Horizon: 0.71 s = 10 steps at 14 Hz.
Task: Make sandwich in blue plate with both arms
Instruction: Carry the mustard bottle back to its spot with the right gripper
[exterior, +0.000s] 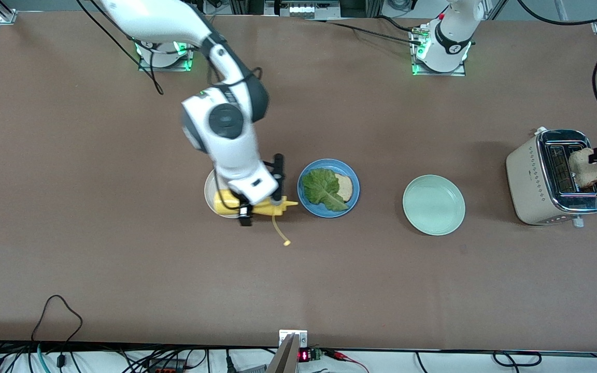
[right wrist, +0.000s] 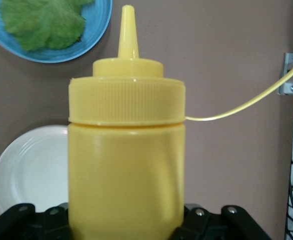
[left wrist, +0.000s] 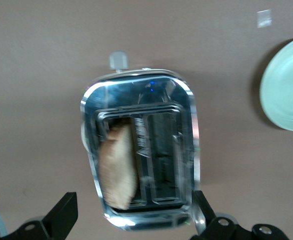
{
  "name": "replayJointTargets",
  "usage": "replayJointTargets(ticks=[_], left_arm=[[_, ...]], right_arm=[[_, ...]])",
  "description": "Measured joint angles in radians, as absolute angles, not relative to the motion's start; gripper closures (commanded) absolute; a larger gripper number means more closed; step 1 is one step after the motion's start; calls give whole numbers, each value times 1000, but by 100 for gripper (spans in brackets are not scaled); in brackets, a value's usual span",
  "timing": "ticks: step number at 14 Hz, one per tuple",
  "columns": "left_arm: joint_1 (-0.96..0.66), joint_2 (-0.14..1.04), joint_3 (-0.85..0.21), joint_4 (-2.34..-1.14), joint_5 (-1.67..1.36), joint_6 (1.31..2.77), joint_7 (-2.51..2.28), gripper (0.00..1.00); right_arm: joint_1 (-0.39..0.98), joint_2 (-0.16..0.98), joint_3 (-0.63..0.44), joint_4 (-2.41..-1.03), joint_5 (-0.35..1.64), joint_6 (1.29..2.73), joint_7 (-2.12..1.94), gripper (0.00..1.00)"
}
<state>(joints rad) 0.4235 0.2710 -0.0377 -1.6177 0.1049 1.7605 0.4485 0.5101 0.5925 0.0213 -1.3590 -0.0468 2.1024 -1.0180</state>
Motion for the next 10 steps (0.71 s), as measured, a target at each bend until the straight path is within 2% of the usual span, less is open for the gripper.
replayJointTargets(ticks=[2,6,7,9,10], left_arm=[[461,275,-38,-1663,105,1838,505,1],[495,277,-40,-1755,105,1896,528,18],[499,279,-40,-1771,104,1908,528,25],[505,283,-40,-1803,104,1945,528,50],[507,284,-40,-1817,103,1957,529,66]], right_arm=[[421,539,21,-1363,110,2043,-1173,68],[218,477,20,-1413,426,1924,-1473,68],[158,474,19,-1425,500,1882,-1548,68],[26,478,16,-1448,645,1781,-1691,67],[-42,486,15,-1467,717,1726,-1763,67]])
